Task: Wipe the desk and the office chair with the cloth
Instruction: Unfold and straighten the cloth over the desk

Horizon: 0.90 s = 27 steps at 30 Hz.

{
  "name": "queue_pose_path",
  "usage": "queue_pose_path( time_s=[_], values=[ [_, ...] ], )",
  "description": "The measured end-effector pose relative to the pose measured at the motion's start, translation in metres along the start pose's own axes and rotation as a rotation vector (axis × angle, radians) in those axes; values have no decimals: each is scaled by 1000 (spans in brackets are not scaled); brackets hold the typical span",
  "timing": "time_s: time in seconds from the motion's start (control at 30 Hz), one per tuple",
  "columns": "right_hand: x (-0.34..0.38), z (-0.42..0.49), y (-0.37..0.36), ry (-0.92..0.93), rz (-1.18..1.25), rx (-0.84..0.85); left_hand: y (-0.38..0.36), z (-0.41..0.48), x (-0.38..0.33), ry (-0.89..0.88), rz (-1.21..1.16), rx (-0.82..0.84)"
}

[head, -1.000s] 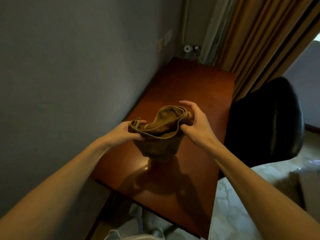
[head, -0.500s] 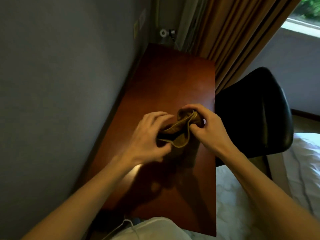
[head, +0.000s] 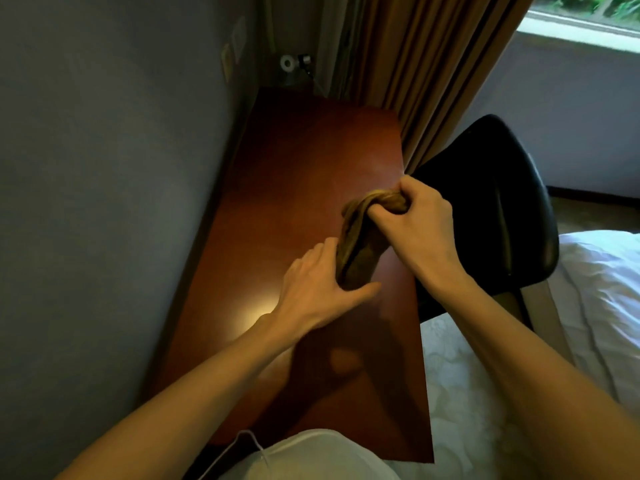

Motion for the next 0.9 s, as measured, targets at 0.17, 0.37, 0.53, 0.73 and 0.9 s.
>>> queue_pose_path(
  time_s=[0.17,0.37,0.53,0.73,0.9],
  values=[
    [2,2,6,-22,-204,-31,21,22,11,106,-460,35],
    [-23,8,11,114,-18,31,103,48,18,-89,-497,398],
    [-31,-1,-9,169,115,209,164,72,9,-182,-260,423],
    [-35,-6,-22,188,-118,663,185,76,16,-159,17,496],
    [-44,-9,-4,129,-162,784,188,67,25,-116,-62,502]
  ],
)
Point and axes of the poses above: each hand's wrist, its own z-axis towards the middle knuckle, its own y-axis out of the back of the hand, x = y × z, the point moved 4 cm from there along z, towards the middle knuckle, and after that the axes turned 12 degrees about -z, right-handed, at the moved point
